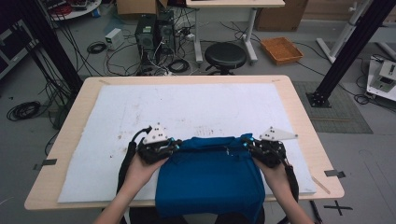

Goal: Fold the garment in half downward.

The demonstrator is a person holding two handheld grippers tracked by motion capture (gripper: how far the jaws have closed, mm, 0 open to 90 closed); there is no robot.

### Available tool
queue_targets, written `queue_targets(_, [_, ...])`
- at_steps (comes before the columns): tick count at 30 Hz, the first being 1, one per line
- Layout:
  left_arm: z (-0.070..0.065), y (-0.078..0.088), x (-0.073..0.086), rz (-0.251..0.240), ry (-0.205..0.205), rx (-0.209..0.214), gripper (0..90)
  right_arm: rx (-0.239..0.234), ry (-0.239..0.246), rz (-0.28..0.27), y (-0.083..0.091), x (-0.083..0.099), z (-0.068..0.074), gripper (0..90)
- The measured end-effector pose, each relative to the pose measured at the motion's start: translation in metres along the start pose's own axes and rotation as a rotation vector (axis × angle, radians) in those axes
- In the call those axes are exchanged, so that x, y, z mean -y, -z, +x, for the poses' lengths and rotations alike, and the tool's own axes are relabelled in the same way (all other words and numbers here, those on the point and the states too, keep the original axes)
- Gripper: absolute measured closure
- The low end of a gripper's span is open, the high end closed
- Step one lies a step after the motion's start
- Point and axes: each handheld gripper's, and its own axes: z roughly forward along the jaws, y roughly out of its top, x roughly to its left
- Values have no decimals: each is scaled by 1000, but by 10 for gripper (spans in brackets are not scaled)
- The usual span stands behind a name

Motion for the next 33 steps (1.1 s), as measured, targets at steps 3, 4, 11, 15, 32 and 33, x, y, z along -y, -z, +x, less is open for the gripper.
queue_targets(3, [-16,6,10,7,-32,-1,867,0,29,4,11,13,14,883])
queue_targets(4, [-21,7,13,13,-37,0,867,3,43,8,13,17,19,883])
queue_targets(11, [-55,16,34,32,-78,29,866,16,77,37,32,43,45,883])
queue_targets(15, [-67,17,43,70,-95,47,849,3,68,82,38,58,52,844])
queue_targets(32, [-40,20,49,56,26,-57,616,62,-77,136,38,73,18,863])
queue_targets(33, [-38,20,50,59,31,-66,612,64,-79,147,38,74,18,887])
